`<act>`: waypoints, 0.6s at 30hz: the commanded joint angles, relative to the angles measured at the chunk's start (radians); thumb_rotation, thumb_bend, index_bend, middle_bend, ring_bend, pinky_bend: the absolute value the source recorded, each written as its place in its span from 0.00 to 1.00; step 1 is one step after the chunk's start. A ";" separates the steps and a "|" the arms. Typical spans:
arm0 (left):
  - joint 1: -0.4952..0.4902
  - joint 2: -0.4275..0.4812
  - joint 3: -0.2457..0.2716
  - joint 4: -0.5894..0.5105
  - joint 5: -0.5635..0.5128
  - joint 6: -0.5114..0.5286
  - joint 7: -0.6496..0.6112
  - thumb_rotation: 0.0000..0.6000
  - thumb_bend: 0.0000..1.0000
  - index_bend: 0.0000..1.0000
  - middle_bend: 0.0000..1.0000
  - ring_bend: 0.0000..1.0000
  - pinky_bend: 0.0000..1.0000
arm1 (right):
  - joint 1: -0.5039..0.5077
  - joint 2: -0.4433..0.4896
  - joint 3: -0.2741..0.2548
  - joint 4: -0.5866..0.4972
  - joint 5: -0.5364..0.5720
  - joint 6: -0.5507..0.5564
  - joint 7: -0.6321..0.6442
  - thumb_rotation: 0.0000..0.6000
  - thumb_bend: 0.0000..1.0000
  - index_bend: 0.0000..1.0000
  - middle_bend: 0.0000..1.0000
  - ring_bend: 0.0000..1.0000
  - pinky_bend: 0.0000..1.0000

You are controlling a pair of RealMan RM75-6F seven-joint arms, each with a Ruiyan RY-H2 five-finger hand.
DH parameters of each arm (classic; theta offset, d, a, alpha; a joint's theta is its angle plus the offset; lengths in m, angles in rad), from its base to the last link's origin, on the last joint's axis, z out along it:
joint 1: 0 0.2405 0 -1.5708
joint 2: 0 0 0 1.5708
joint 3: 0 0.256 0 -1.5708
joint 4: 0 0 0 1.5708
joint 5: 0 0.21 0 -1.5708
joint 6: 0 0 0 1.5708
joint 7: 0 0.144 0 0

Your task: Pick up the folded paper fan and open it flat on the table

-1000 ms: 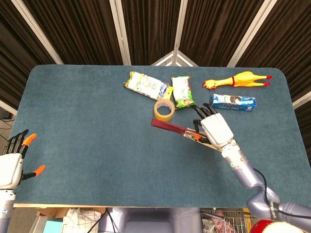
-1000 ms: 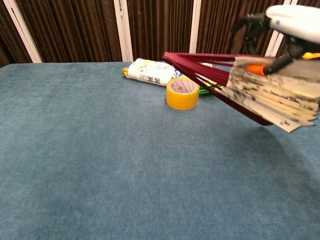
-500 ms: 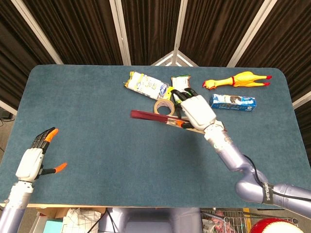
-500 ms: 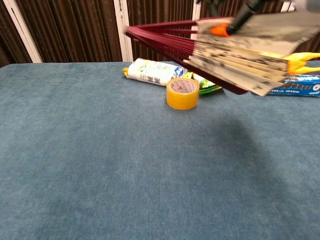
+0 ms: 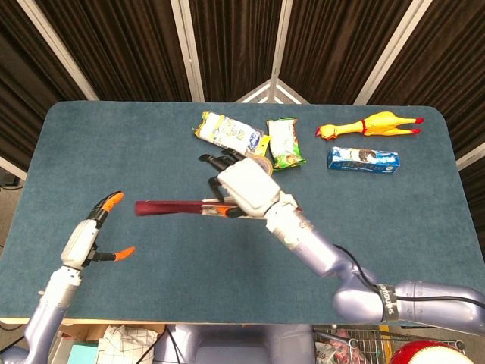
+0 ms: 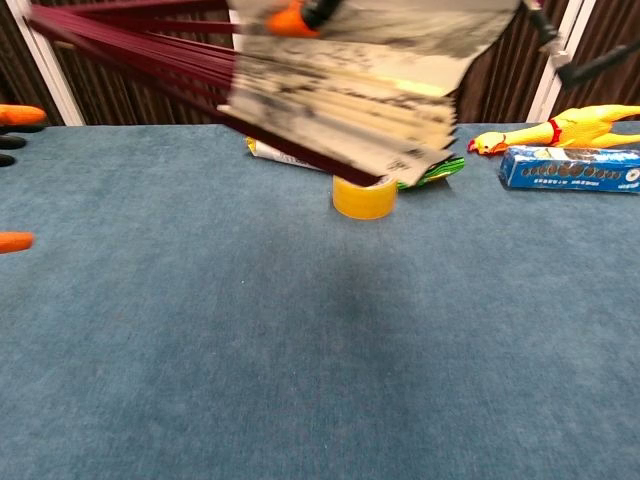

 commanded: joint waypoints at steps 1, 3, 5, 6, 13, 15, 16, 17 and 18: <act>-0.022 -0.019 0.005 0.005 0.010 -0.024 -0.032 1.00 0.14 0.03 0.02 0.00 0.00 | 0.033 -0.031 0.007 -0.030 0.020 0.026 -0.010 1.00 0.41 0.71 0.18 0.26 0.15; -0.031 -0.028 0.010 0.005 0.014 -0.033 -0.047 1.00 0.14 0.04 0.01 0.00 0.00 | 0.054 -0.051 0.005 -0.037 0.023 0.040 -0.021 1.00 0.41 0.71 0.18 0.26 0.15; -0.037 -0.039 0.014 0.000 0.017 -0.040 -0.071 1.00 0.14 0.04 0.02 0.00 0.00 | 0.073 -0.072 -0.001 -0.041 0.023 0.055 -0.036 1.00 0.41 0.71 0.18 0.26 0.15; -0.039 -0.043 0.016 -0.002 0.018 -0.041 -0.079 1.00 0.14 0.05 0.02 0.00 0.00 | 0.078 -0.078 -0.002 -0.042 0.023 0.059 -0.039 1.00 0.41 0.71 0.18 0.26 0.15; -0.067 -0.097 0.023 0.003 0.017 -0.068 -0.170 1.00 0.14 0.11 0.04 0.00 0.02 | 0.127 -0.133 -0.019 -0.062 0.037 0.114 -0.078 1.00 0.41 0.71 0.18 0.26 0.15; -0.078 -0.114 0.023 0.003 0.016 -0.080 -0.227 1.00 0.14 0.13 0.05 0.00 0.02 | 0.138 -0.141 -0.022 -0.068 0.045 0.132 -0.093 1.00 0.41 0.72 0.18 0.26 0.15; -0.084 -0.119 0.024 0.005 0.018 -0.086 -0.246 1.00 0.14 0.13 0.05 0.00 0.02 | 0.142 -0.143 -0.024 -0.070 0.049 0.139 -0.099 1.00 0.41 0.72 0.18 0.26 0.15; -0.090 -0.123 0.026 0.008 0.020 -0.092 -0.264 1.00 0.14 0.14 0.05 0.00 0.02 | 0.145 -0.145 -0.026 -0.073 0.055 0.145 -0.104 1.00 0.41 0.72 0.18 0.26 0.15; -0.097 -0.128 0.027 0.011 0.023 -0.100 -0.281 1.00 0.14 0.14 0.06 0.00 0.02 | 0.147 -0.145 -0.027 -0.076 0.060 0.151 -0.108 1.00 0.41 0.72 0.18 0.26 0.15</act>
